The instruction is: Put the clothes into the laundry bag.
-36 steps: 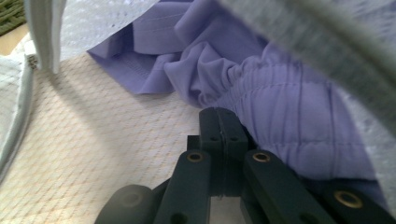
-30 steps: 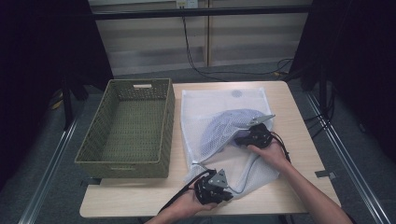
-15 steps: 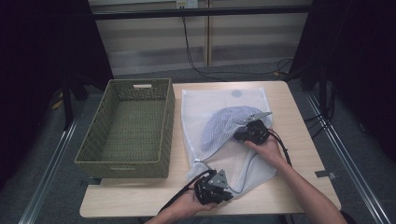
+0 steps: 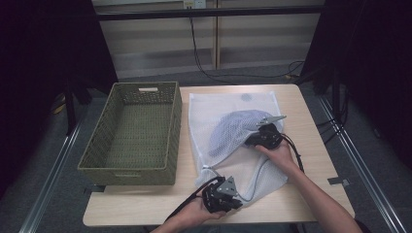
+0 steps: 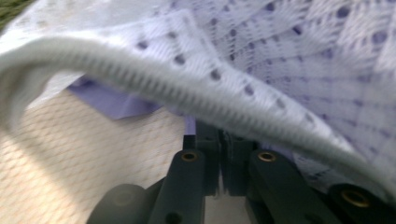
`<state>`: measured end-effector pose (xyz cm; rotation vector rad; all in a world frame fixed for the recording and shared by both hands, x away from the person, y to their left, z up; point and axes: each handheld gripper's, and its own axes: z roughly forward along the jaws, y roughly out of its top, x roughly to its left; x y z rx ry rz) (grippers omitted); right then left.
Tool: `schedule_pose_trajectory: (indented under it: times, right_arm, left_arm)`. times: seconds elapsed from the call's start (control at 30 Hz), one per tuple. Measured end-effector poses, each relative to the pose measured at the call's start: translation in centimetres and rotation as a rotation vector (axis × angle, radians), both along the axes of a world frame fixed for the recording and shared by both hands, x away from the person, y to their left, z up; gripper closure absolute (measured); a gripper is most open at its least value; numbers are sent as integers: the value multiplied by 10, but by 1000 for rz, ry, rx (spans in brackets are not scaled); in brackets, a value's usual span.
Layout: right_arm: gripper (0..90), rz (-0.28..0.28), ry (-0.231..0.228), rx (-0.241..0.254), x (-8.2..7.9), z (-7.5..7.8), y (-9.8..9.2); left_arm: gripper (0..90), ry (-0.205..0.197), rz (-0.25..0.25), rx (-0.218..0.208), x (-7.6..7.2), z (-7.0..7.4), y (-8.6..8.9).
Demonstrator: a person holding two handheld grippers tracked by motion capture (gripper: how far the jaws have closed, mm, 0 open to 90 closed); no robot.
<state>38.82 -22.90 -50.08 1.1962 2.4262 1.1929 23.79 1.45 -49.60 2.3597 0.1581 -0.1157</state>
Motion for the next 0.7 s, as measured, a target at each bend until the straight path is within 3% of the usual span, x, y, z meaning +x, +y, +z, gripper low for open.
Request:
schedule_pose_trajectory:
  times: [0.3, 0.37, 0.57, 0.7]
  right_arm:
    - [681, 131, 0, 112, -25, 15, -6]
    - [656, 159, -18, 142, -33, 21, -8]
    - [626, 169, -89, 199, -45, 42, -18]
    - [566, 153, -120, 216, -42, 51, -25]
  left_arm:
    - [893, 3, -4, 9, 1, 1, 1]
    - [893, 3, -6, 10, 2, 1, 1]
    - [893, 8, -6, 0, 2, 0, 1]
    - [893, 11, -2, -15, 2, -1, 1]
